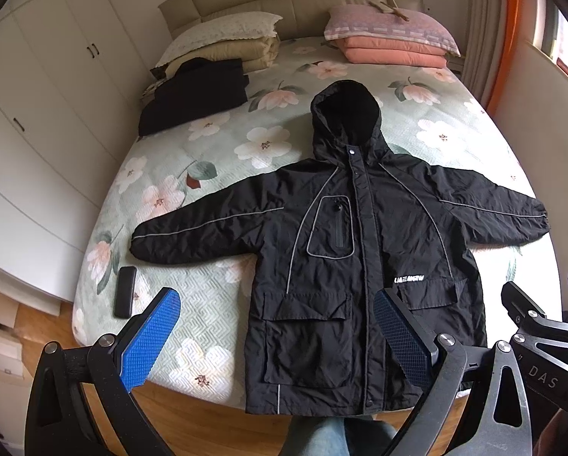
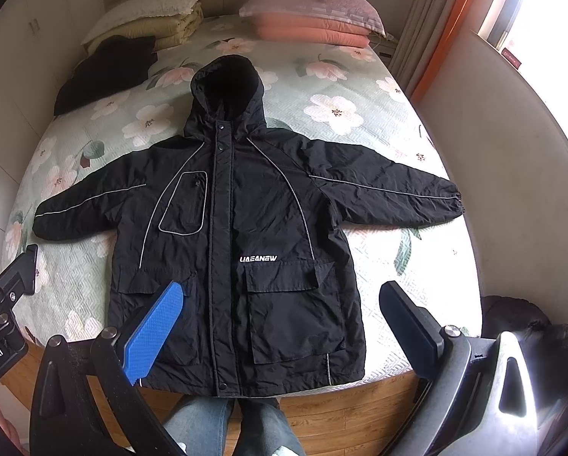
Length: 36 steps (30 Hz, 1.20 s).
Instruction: Fold large clothes
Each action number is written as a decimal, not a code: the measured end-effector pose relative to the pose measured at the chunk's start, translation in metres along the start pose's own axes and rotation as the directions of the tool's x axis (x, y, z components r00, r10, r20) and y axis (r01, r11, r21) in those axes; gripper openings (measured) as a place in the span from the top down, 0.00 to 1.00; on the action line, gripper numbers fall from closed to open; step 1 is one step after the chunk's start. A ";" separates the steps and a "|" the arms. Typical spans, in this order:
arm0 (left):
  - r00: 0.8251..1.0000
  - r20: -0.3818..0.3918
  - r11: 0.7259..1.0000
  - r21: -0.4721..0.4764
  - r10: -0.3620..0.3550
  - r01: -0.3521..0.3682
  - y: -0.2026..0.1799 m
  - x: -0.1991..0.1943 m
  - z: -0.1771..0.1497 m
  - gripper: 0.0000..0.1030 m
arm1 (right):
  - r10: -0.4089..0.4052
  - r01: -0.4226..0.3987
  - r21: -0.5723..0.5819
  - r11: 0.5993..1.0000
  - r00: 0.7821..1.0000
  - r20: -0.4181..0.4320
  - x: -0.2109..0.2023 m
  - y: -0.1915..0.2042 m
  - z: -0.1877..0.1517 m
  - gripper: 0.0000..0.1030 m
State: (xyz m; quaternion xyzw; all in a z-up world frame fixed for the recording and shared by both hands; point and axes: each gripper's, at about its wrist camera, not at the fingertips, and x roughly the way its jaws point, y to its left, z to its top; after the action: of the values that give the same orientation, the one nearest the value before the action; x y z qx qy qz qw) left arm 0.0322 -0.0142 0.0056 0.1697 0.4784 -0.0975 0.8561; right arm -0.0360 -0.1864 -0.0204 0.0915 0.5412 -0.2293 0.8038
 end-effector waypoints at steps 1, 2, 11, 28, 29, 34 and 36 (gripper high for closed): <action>1.000 -0.002 1.000 0.001 0.000 0.000 0.000 0.001 0.002 0.01 | 0.000 0.000 0.000 1.000 1.000 -0.003 0.001 0.001 0.001 0.00; 1.000 -0.004 1.000 0.001 -0.002 0.002 0.001 0.003 0.003 0.01 | 0.000 0.000 0.000 1.000 1.000 -0.006 0.003 0.002 0.002 0.00; 0.999 -0.032 1.000 0.004 -0.011 0.011 0.010 0.024 0.023 0.01 | -0.003 0.003 0.010 1.000 0.999 -0.033 0.016 0.011 0.017 0.00; 0.996 -0.084 0.999 0.038 -0.035 0.038 0.029 0.082 0.070 0.01 | -0.025 0.030 0.047 0.998 0.994 -0.104 0.060 0.043 0.057 0.00; 0.996 -0.086 0.998 0.039 -0.037 0.041 0.030 0.085 0.073 0.01 | -0.027 0.032 0.048 0.998 0.994 -0.106 0.062 0.044 0.059 0.00; 0.993 -0.105 0.997 0.045 -0.051 0.056 0.038 0.105 0.084 0.01 | -0.054 0.060 0.048 0.997 0.992 -0.117 0.074 0.053 0.069 0.00; 0.992 -0.112 0.997 0.048 -0.059 0.065 0.038 0.113 0.087 0.01 | -0.065 0.071 0.045 0.996 0.991 -0.121 0.078 0.055 0.072 0.00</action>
State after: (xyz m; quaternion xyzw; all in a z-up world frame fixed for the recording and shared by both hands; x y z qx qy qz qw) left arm 0.1723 -0.0131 -0.0409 0.1818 0.5274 -0.1267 0.8202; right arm 0.0736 -0.1874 -0.0689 0.1064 0.5852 -0.2641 0.7593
